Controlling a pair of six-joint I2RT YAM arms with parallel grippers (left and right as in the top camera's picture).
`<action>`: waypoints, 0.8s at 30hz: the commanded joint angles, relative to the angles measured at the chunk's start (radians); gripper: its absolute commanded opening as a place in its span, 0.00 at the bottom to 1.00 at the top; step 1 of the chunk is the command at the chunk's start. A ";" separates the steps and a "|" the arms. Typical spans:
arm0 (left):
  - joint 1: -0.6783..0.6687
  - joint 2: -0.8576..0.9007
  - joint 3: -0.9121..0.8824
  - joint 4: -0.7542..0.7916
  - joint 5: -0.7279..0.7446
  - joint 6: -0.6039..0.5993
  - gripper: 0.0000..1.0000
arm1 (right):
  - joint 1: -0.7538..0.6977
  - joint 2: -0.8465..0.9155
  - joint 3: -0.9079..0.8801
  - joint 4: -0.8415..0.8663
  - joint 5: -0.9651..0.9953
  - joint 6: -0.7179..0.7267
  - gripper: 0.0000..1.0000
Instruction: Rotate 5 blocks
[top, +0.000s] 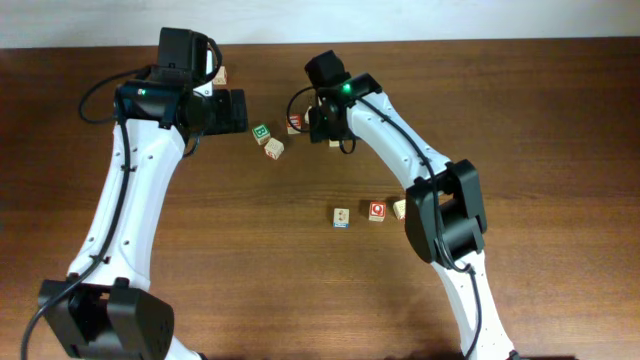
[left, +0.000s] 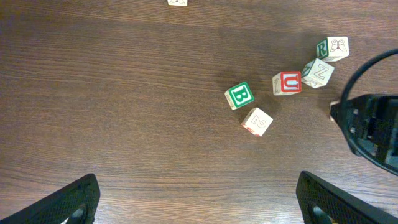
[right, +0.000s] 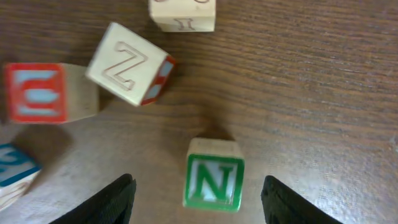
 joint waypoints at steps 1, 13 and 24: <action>0.000 0.007 0.023 0.002 -0.014 -0.013 0.99 | 0.005 0.032 0.008 0.018 0.079 0.001 0.65; 0.000 0.007 0.023 0.002 -0.014 -0.013 0.99 | 0.002 0.055 0.005 0.018 0.032 0.002 0.30; 0.000 0.007 0.023 0.002 -0.014 -0.013 0.99 | 0.003 0.053 0.129 -0.264 -0.299 0.002 0.27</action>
